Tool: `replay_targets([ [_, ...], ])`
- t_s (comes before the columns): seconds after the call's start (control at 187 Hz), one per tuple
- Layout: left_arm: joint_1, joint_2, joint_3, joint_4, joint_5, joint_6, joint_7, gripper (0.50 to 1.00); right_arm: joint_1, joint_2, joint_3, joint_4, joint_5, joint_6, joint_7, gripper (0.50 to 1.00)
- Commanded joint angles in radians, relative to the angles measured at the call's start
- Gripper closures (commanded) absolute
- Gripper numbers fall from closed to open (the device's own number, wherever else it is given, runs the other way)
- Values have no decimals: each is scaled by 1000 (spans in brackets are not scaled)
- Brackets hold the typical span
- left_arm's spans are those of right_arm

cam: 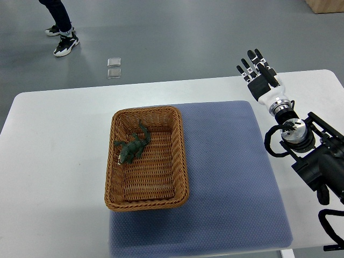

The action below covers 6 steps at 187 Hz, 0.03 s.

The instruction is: Place crocodile in brown basket with right hand

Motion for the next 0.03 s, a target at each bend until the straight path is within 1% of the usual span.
replay_targets([
  [0.0, 0, 0, 0, 1, 0, 0, 0, 500, -5, 3, 0, 0, 0, 0, 0, 572],
  [0.027, 0, 0, 0, 1, 0, 0, 0, 500, -5, 4, 0, 0, 0, 0, 0, 572],
])
